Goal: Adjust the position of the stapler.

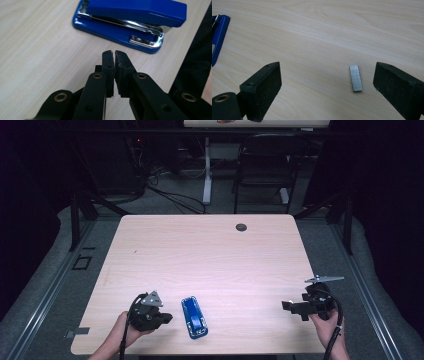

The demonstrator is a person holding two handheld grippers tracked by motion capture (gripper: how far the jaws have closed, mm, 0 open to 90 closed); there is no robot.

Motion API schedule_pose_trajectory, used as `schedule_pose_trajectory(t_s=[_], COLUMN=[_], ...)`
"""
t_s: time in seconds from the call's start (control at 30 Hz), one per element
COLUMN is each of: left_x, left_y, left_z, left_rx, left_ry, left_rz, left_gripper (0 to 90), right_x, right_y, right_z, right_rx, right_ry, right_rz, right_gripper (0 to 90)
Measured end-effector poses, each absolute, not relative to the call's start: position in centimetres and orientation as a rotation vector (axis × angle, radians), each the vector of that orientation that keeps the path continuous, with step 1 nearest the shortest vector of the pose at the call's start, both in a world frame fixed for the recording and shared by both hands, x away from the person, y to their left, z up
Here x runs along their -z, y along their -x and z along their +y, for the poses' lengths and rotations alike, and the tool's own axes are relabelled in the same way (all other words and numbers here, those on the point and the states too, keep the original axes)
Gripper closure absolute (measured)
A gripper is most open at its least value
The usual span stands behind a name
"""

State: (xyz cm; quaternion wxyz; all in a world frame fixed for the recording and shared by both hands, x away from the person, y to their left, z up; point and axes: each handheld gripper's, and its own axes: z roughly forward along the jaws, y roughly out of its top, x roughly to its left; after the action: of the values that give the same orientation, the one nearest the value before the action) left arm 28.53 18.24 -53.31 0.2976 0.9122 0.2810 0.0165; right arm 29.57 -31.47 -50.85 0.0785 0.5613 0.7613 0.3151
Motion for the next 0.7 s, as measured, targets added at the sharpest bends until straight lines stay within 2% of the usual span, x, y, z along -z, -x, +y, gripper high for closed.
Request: schedule_pose_trajectory(t_s=[0.23, 0.7], left_x=[53.6, 54.5], left_y=[-28.2, -27.5], left_z=[16.9, 13.9], left_rx=[-0.022, 0.021], left_ry=[-2.446, -2.497], left_rz=[0.662, 0.536], left_gripper=[89.9, 90.0], right_x=[50.9, 50.9], right_y=[-29.6, -29.7], right_z=[-31.4, -31.4], right_rx=[-0.941, -0.932], right_ry=[-1.678, -1.684], right_rz=[2.284, 2.291], right_gripper=[8.0, 8.2])
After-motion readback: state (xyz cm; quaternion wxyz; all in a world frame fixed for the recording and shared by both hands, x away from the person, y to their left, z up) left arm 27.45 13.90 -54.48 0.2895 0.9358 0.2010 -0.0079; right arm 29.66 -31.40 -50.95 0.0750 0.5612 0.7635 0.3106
